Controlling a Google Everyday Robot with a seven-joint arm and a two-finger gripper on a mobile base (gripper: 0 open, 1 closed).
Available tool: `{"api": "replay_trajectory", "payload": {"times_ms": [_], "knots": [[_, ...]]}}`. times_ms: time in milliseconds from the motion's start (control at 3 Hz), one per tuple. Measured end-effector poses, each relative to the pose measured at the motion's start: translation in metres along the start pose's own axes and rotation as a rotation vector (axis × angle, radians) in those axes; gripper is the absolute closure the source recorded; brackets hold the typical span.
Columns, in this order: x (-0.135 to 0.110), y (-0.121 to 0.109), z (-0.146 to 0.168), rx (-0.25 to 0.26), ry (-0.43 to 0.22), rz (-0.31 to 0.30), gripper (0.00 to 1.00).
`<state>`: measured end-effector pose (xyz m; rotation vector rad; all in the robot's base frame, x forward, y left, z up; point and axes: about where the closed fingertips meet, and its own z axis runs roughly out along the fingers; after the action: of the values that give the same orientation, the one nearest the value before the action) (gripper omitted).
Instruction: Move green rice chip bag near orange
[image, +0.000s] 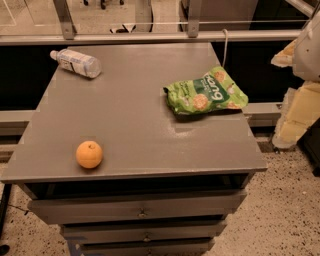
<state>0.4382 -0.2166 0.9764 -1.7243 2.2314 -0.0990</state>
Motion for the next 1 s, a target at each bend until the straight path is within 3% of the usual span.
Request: {"api": "replay_trajectory", "payload": {"times_ms": [333,667,1000], "knots": [[0.000,0.000,0.000,0.000,0.000,0.000,0.00],[-0.001,-0.010,0.019,0.007,-0.025,-0.001,0.00],[-0.008,-0.039,0.049,0.005,-0.100,-0.025,0.00]]}}
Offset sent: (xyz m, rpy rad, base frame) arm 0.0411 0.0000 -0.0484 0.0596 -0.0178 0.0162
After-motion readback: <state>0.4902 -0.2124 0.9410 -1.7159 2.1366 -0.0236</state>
